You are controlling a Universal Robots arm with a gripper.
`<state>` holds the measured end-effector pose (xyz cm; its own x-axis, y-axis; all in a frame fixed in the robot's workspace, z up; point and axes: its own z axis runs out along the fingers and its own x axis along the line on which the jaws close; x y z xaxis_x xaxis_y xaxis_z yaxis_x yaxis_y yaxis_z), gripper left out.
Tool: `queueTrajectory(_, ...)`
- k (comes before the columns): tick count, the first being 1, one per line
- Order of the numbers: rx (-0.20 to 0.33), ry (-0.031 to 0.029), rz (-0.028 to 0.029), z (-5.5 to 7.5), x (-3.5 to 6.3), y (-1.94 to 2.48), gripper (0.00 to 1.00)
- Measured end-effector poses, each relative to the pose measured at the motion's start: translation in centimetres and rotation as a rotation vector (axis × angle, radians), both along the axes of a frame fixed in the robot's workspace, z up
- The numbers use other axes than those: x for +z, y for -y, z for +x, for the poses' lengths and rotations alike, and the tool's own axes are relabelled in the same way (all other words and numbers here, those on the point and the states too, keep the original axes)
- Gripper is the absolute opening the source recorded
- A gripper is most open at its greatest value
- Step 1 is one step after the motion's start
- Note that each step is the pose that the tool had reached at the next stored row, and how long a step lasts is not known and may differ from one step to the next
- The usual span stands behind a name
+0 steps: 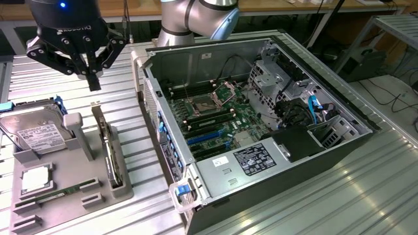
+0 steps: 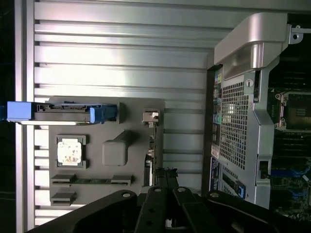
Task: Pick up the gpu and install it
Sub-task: 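Reach for the gpu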
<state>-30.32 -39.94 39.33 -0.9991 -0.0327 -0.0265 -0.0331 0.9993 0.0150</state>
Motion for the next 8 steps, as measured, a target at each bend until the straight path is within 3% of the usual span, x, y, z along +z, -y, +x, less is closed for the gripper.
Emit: queueTrajectory(8,0.005,0.0001,0.0,-1.3,0.0,0.25,0.11)
